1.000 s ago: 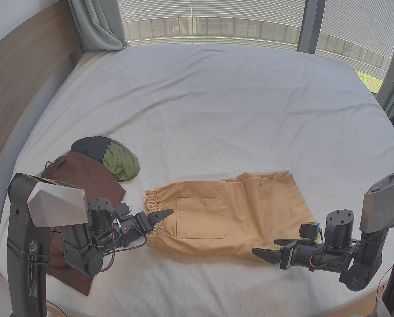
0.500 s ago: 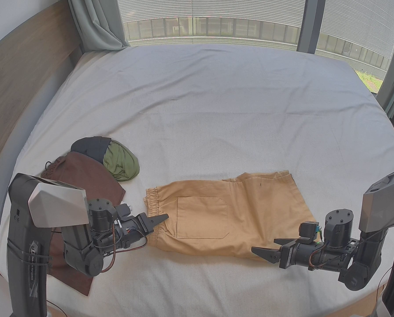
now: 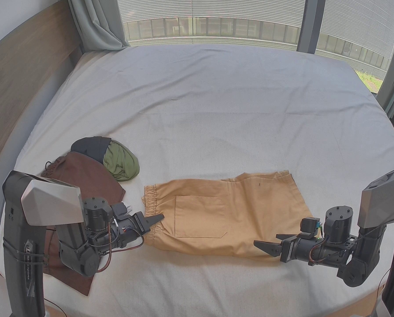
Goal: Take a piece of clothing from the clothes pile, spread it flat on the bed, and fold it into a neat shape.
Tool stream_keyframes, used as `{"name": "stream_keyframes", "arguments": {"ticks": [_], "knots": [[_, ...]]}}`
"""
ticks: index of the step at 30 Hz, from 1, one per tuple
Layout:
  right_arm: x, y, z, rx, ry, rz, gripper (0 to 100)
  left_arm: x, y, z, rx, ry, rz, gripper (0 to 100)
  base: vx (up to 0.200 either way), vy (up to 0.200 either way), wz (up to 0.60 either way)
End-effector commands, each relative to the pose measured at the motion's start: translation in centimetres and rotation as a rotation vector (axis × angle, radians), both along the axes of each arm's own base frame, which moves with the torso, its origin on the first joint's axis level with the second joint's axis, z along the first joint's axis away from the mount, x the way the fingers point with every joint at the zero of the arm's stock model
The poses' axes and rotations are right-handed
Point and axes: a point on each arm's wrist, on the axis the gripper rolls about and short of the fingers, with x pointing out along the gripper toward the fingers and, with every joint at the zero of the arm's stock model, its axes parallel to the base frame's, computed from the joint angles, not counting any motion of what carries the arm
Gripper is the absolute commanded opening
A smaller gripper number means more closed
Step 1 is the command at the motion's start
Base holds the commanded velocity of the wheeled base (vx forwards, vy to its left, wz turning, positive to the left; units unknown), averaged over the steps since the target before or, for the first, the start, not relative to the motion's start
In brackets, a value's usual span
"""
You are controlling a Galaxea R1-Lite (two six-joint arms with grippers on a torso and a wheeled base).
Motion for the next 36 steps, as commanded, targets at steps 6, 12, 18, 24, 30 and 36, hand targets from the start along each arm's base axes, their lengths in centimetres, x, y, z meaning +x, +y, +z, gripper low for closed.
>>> {"name": "stream_keyframes", "arguments": {"ticks": [6, 12, 18, 24, 30, 36], "knots": [[0.8, -0.4, -0.8, -0.005, 0.012, -0.027, 100, 0.1, 2.2, 1.1, 0.000, -0.028, 0.007, 0, 0.000, 0.000, 0.00], [0.8, -0.5, -0.8, -0.005, 0.014, -0.028, 100, -1.4, 3.7, 3.1, -0.035, -0.034, -0.060, 0, 0.000, 0.000, 0.00], [0.8, -0.4, -1.2, -0.011, 0.024, -0.026, 100, -2.4, 5.2, 4.4, -0.072, -0.037, -0.130, 0, 0.000, 0.000, 0.00], [0.8, -0.4, -1.2, -0.012, 0.027, -0.024, 100, -2.4, 5.7, 4.7, -0.071, -0.052, -0.120, 0, 0.000, 0.000, 0.00], [0.7, -0.4, -1.2, -0.013, 0.028, -0.024, 100, -2.4, 6.1, 4.7, -0.043, -0.080, -0.121, 0, 0.000, 0.000, 0.00], [0.7, -0.4, -1.2, -0.013, 0.028, -0.024, 100, -2.5, 6.3, 4.7, -0.045, -0.076, -0.129, 0, 0.000, 0.000, 0.00]]}}
